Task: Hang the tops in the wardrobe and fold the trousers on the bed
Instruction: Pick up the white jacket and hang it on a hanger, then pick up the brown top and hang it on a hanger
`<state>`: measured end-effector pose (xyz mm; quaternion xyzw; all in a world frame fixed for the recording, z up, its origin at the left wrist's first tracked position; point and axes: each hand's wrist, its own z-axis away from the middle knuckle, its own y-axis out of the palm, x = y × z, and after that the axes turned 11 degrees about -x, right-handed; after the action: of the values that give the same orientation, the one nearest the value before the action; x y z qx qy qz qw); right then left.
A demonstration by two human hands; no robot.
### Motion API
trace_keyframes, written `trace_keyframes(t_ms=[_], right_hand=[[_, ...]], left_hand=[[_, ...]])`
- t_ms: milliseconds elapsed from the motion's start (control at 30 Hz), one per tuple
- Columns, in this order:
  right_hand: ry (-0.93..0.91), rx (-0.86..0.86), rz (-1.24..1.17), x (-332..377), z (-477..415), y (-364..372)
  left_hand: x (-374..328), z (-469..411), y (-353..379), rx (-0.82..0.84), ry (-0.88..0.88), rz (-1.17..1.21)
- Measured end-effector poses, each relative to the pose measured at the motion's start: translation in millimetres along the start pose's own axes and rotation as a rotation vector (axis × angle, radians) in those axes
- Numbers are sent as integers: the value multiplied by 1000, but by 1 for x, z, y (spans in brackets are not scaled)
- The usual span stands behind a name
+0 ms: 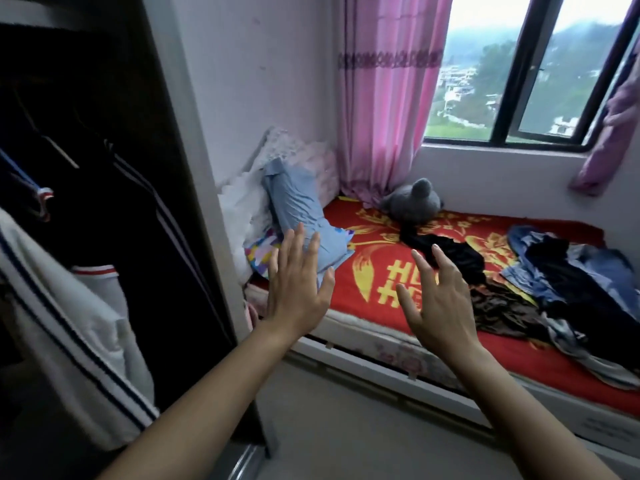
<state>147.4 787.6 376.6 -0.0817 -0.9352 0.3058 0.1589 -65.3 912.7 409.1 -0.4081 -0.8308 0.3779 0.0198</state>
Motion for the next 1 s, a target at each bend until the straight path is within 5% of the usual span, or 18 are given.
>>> trace_keyframes(t_ms=[300, 733, 1000], right_hand=[[77, 24, 129, -168, -17, -30], [188, 293, 267, -312, -26, 83], [388, 289, 433, -438, -86, 116]], left_hand=[[-125, -22, 108, 66, 107, 37], [-137, -72, 309, 271, 217, 50], [-184, -164, 465, 465, 357, 93]])
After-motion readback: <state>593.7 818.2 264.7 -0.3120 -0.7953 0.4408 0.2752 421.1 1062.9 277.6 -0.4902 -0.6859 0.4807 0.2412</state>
